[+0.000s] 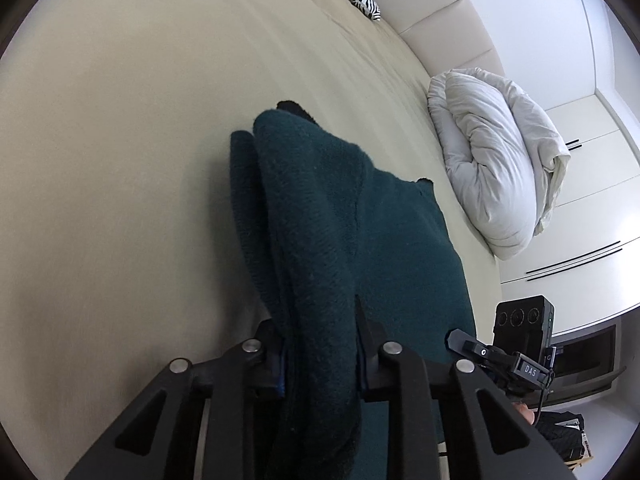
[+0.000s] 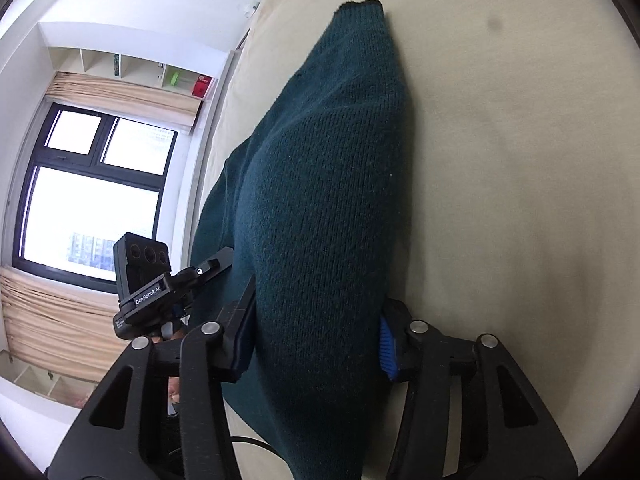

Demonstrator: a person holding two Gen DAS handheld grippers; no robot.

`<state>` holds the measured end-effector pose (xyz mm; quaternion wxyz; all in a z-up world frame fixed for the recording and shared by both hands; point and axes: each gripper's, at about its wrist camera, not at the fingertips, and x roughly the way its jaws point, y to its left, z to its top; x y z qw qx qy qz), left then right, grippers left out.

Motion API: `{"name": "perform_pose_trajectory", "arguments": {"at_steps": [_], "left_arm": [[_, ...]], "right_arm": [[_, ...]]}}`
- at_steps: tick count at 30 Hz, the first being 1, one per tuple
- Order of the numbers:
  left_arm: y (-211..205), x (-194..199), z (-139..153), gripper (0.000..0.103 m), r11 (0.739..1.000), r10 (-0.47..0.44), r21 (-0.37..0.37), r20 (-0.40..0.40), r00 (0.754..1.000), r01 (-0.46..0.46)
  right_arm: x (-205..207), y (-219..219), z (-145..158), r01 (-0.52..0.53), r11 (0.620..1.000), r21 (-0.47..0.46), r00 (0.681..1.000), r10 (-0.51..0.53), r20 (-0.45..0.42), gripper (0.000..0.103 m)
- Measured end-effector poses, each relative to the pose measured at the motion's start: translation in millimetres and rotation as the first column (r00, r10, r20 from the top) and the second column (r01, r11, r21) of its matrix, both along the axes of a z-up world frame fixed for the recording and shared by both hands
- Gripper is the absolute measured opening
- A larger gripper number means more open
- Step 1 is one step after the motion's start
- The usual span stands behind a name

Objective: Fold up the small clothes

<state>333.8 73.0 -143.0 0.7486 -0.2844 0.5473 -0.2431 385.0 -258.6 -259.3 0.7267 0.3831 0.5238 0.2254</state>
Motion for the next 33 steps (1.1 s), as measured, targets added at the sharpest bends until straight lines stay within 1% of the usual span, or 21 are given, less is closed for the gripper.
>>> {"name": "perform_pose_trajectory", "arguments": {"at_steps": [4, 8, 11, 15, 19, 21, 25, 28, 30, 32, 33], "left_arm": [[-4, -28, 25, 0.025, 1.0, -0.023, 0.011, 0.04, 0.999, 0.023], [-7, -68, 55, 0.025, 0.999, -0.038, 0.015, 0.088, 0.995, 0.036], [-14, -102, 77, 0.025, 0.997, -0.07, 0.041, 0.124, 0.99, 0.066], [-31, -148, 87, 0.025, 0.991, -0.122, 0.08, 0.147, 0.981, 0.111], [-45, -187, 76, 0.025, 0.987, -0.146, 0.081, 0.13, 0.981, 0.136], [-51, -203, 66, 0.025, 0.987, -0.152, 0.077, 0.114, 0.982, 0.144], [-58, -221, 50, 0.025, 0.985, -0.158, 0.085, 0.089, 0.983, 0.151], [-58, -226, 30, 0.025, 0.987, -0.146, 0.079, 0.054, 0.988, 0.142], [-54, -228, 17, 0.026, 0.988, -0.134, 0.083, 0.045, 0.99, 0.13], [-49, -229, 3, 0.028, 0.991, -0.123, 0.063, 0.023, 0.992, 0.121], [-46, -230, -3, 0.03, 0.992, -0.12, 0.05, 0.013, 0.993, 0.119]], "right_arm": [[-18, 2, 25, 0.002, 1.0, -0.015, 1.0, -0.001, 0.03, 0.041], [-51, 3, 57, -0.018, 1.0, -0.015, 0.997, 0.019, 0.073, 0.041], [-91, 1, 80, -0.034, 0.999, -0.01, 0.993, 0.035, 0.109, 0.041], [-150, 0, 97, -0.042, 0.999, -0.011, 0.99, 0.044, 0.136, 0.041], [-209, -14, 97, -0.028, 1.0, 0.009, 0.99, 0.027, 0.14, 0.041], [-233, -16, 92, -0.02, 1.0, 0.016, 0.992, 0.017, 0.126, 0.041], [-272, -20, 73, -0.004, 1.0, 0.024, 0.995, 0.002, 0.096, 0.041], [-287, -21, 53, 0.0, 0.999, 0.034, 0.997, -0.003, 0.072, 0.041], [-291, -21, 38, 0.011, 0.999, 0.039, 0.999, -0.013, 0.049, 0.041], [-288, -22, 25, 0.028, 0.998, 0.055, 0.999, -0.029, 0.014, 0.041], [-289, -24, 23, 0.035, 0.997, 0.075, 0.999, -0.036, 0.01, 0.041]]}}
